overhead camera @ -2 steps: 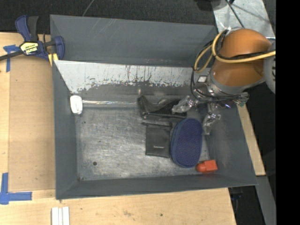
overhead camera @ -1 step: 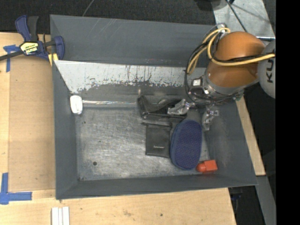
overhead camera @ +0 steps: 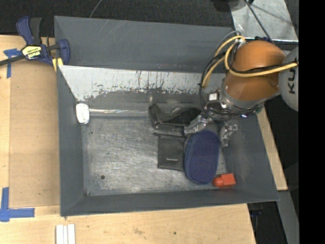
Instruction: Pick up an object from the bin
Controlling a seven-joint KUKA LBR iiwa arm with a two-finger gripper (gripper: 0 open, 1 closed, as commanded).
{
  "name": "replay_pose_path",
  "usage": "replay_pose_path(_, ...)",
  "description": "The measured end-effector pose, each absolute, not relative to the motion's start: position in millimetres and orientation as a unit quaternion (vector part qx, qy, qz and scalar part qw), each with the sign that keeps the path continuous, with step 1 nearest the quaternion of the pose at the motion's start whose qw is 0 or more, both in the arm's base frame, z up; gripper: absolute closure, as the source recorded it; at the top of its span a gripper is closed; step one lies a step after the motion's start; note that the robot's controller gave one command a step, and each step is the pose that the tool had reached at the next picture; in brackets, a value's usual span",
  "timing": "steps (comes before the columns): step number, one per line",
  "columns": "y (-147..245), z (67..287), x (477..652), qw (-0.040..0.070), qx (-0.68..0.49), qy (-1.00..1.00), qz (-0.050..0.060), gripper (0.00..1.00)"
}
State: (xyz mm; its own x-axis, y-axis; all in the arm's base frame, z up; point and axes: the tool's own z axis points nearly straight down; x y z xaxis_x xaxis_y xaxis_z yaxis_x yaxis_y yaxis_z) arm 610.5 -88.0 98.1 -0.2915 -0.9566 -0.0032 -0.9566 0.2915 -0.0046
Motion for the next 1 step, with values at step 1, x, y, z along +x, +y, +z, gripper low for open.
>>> replay_pose_path(1,-88.7,97.4,609.7,0.002,-0.594,0.804,0.0,1.0)
